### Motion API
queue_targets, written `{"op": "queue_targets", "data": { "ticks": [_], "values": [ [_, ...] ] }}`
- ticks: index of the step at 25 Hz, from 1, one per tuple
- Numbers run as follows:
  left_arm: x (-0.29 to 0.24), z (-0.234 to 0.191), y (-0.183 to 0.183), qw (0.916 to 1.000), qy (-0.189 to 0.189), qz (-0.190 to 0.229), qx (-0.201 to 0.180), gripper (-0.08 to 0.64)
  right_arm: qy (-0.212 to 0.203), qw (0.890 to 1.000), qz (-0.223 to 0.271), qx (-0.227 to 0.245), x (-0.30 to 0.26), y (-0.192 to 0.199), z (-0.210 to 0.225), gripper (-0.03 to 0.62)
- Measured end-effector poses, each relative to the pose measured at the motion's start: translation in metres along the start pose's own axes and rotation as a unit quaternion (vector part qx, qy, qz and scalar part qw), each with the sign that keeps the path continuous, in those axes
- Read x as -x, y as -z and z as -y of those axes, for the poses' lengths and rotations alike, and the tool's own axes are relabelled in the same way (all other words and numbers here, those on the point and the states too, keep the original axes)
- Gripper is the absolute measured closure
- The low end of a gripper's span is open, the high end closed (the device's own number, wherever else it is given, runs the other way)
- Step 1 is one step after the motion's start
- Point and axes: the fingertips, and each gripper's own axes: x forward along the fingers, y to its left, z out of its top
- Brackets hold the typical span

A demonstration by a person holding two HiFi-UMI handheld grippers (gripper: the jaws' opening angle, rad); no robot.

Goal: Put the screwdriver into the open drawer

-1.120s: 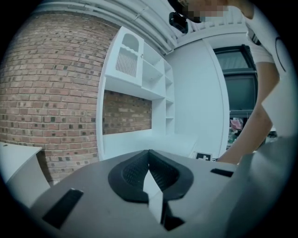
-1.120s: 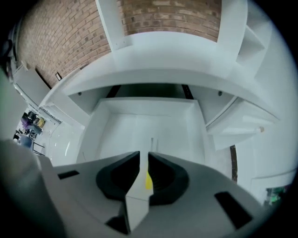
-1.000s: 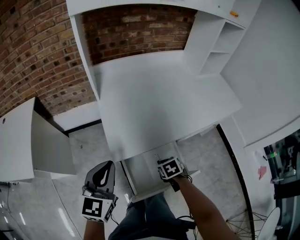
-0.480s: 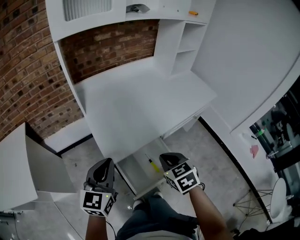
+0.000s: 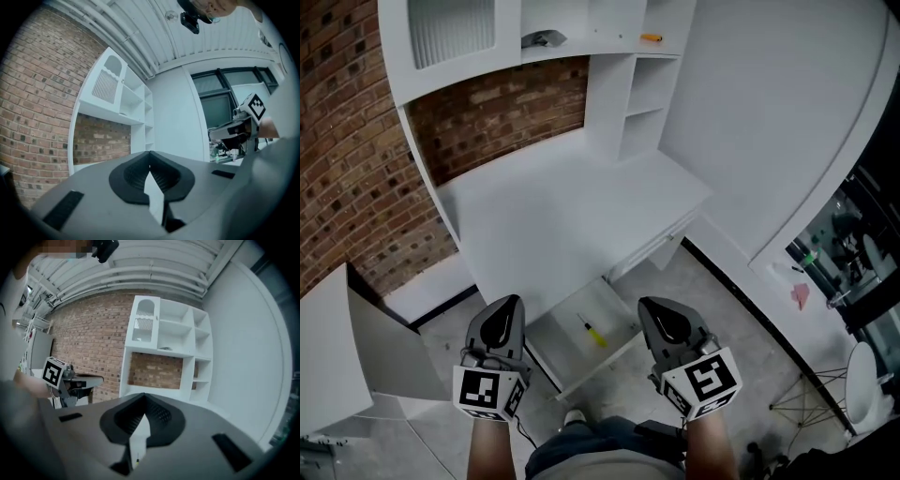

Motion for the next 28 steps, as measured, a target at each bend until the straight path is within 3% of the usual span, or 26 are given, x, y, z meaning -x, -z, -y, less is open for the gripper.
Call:
{"op": "queue_targets", "data": {
  "ticks": [11, 28],
  "values": [
    [-0.009, 0.035, -0.031, 0.9995, 0.018, 0.023, -0.014, 0.546, 0.058, 0.997, 0.056, 0.005, 0.045, -0.031, 0.022, 0.583],
    [-0.005, 0.034, -0.06, 0.9982, -0.002, 0.046, -0.039, 0.546, 0.16, 0.982, 0.098, -0.003, 0.072, -0.043, 0.071, 0.583]
  ]
}}
